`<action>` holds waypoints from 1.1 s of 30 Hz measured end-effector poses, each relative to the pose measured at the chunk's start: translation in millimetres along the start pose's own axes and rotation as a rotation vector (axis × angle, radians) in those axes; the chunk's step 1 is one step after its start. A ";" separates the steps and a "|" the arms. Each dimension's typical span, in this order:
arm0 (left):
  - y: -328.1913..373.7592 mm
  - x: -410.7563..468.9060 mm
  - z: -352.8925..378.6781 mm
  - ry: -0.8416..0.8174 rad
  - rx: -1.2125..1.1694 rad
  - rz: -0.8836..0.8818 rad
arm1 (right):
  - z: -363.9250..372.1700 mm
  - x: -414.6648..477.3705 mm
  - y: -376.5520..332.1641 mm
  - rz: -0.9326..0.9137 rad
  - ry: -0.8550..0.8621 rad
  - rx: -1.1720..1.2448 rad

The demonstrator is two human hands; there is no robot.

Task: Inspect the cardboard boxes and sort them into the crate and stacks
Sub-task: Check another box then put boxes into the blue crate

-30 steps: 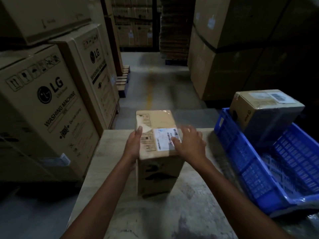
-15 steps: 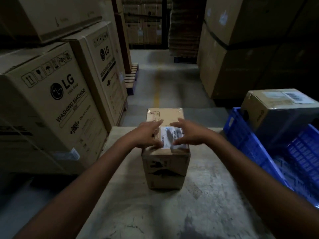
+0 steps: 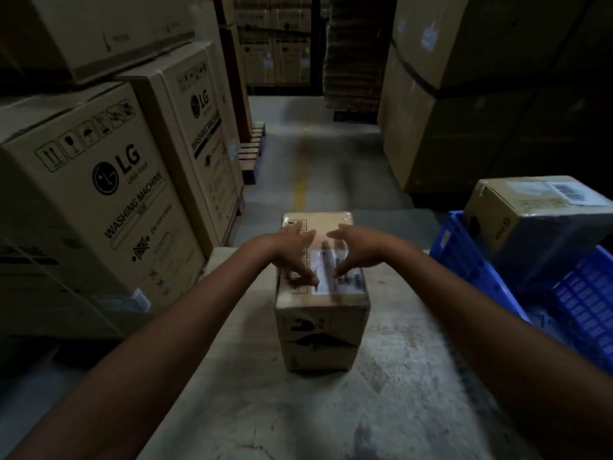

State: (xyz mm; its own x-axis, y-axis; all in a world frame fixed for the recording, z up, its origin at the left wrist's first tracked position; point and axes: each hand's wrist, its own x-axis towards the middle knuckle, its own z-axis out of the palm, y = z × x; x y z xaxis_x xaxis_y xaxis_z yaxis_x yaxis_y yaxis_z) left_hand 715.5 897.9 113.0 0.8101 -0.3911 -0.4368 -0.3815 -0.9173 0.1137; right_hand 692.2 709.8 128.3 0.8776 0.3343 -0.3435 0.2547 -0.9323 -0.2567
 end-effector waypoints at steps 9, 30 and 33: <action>1.9 11.5 -17.5 0.066 0.011 -0.007 | -18.2 21.6 -0.2 -0.008 -0.060 -0.042; -4.6 -18.1 0.6 -0.014 0.085 0.018 | 10.6 5.9 5.1 -0.052 -0.184 -0.218; -9.9 -12.9 9.9 0.037 -0.023 -0.003 | 10.6 -1.3 12.1 -0.074 -0.147 -0.108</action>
State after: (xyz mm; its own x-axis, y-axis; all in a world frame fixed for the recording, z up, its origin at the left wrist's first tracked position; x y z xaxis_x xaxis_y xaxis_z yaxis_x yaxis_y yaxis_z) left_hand 704.4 912.8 108.6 0.8270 -0.3907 -0.4043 -0.3693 -0.9197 0.1333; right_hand 689.9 699.5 116.0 0.7885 0.4112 -0.4574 0.3652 -0.9114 -0.1898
